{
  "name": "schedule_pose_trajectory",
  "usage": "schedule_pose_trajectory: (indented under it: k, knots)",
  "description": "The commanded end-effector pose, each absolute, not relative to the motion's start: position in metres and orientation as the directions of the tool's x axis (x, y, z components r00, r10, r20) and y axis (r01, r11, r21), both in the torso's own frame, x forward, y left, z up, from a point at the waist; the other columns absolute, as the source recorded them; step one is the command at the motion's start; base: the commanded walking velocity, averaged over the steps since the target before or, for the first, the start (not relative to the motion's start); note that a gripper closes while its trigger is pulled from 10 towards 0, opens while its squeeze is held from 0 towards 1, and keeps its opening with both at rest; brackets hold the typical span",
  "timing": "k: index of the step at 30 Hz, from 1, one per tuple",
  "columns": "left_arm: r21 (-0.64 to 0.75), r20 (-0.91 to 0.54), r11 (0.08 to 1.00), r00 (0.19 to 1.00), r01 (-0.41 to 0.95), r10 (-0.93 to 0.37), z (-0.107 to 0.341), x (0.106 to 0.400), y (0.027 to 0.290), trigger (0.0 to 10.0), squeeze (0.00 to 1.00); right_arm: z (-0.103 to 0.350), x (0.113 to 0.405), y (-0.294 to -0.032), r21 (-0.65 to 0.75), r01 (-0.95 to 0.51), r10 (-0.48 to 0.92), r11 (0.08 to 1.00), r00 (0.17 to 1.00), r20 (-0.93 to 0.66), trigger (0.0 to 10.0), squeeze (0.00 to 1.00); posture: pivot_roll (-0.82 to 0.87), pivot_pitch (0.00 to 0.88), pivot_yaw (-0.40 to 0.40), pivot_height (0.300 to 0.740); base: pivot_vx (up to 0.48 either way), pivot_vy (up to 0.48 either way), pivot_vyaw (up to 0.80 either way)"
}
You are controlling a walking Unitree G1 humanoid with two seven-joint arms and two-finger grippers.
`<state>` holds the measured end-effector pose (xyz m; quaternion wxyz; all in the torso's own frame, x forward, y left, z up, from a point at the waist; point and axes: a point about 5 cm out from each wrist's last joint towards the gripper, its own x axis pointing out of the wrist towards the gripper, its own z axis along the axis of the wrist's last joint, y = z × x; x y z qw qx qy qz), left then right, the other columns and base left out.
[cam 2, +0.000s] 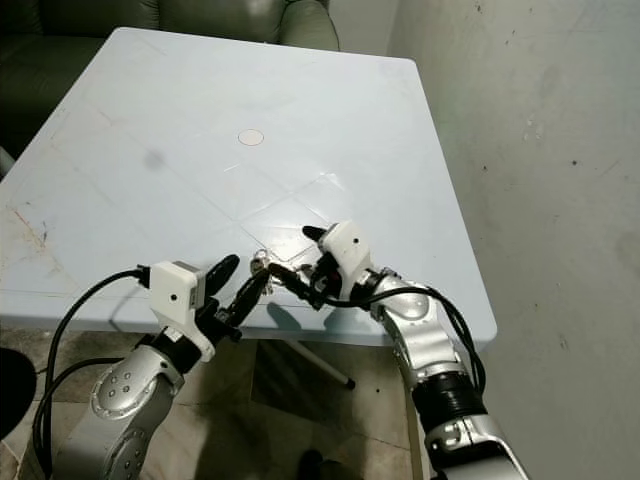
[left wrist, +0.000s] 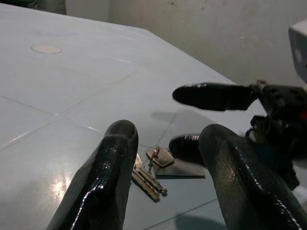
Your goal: Hang keys on a hook
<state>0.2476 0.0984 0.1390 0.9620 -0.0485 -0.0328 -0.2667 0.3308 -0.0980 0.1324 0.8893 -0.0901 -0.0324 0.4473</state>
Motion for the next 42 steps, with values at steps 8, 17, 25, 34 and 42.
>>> schedule_pose_trajectory:
  k: [8,17,25,34,42]
  knots:
    - [-0.078,0.093,0.843,0.846,0.532,-0.525,0.143,0.244,0.096,10.0,0.00,0.116,0.320,-0.082,-0.221,-0.788,0.799,0.575,0.599,-0.057,10.0,0.00,0.09,0.192,-0.081,0.740,0.000,0.000,0.00]
    - [-0.095,0.081,0.843,0.848,0.530,-0.524,0.140,0.239,0.094,10.0,0.00,0.114,0.317,-0.072,-0.243,-0.768,0.786,0.593,0.617,-0.033,10.0,0.00,0.10,0.201,-0.085,0.740,0.000,0.000,0.00]
    - [-0.107,0.073,0.848,0.854,0.520,-0.514,0.138,0.235,0.093,10.0,0.00,0.112,0.324,-0.068,-0.249,-0.732,0.744,0.634,0.666,-0.064,10.0,0.00,0.10,0.205,-0.090,0.740,0.000,0.000,0.00]
    - [-0.128,0.073,0.847,0.857,0.516,-0.511,0.139,0.232,0.091,10.0,0.00,0.112,0.328,-0.063,-0.231,-0.739,0.744,0.633,0.663,-0.083,9.5,0.00,0.11,0.209,-0.100,0.740,0.000,0.000,0.00]
    - [-0.115,0.062,0.840,0.847,0.531,-0.527,0.138,0.222,0.087,10.0,0.00,0.116,0.333,-0.067,-0.201,-0.754,0.759,0.625,0.648,-0.067,10.0,0.00,0.11,0.210,-0.099,0.740,0.000,0.000,0.00]
